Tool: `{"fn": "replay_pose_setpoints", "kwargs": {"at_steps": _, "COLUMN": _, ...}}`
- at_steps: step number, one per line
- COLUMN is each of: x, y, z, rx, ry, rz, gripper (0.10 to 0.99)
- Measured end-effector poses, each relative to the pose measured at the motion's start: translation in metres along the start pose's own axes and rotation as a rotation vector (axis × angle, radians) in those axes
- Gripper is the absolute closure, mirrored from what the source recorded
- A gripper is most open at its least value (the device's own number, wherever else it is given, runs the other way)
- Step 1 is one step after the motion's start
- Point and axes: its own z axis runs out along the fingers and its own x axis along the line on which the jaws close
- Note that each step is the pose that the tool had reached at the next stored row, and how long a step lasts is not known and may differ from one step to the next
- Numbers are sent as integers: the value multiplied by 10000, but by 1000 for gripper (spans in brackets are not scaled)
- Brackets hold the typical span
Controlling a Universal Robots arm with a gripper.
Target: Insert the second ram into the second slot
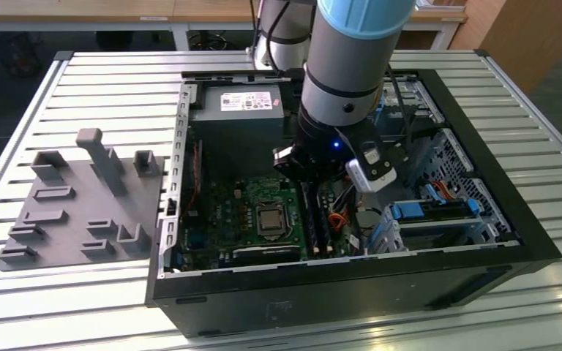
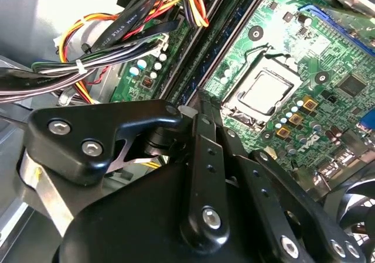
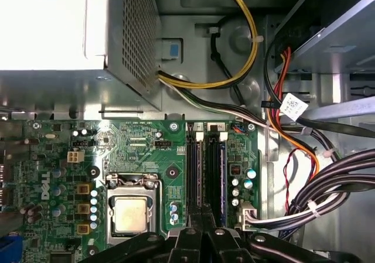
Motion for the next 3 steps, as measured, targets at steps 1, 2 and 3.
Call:
{"fn": "replay_pose_setpoints", "kwargs": {"at_steps": 1, "x": 0, "y": 0, "z": -1, "rx": 1, "ry": 0, "rz": 0, "gripper": 980}}
{"fn": "replay_pose_setpoints", "kwargs": {"at_steps": 2, "x": 0, "y": 0, "z": -1, "rx": 0, "ry": 0, "rz": 0, "gripper": 980}}
{"fn": "replay_pose_setpoints", "kwargs": {"at_steps": 3, "x": 0, "y": 0, "z": -1, "rx": 0, "ry": 0, "rz": 0, "gripper": 980}}
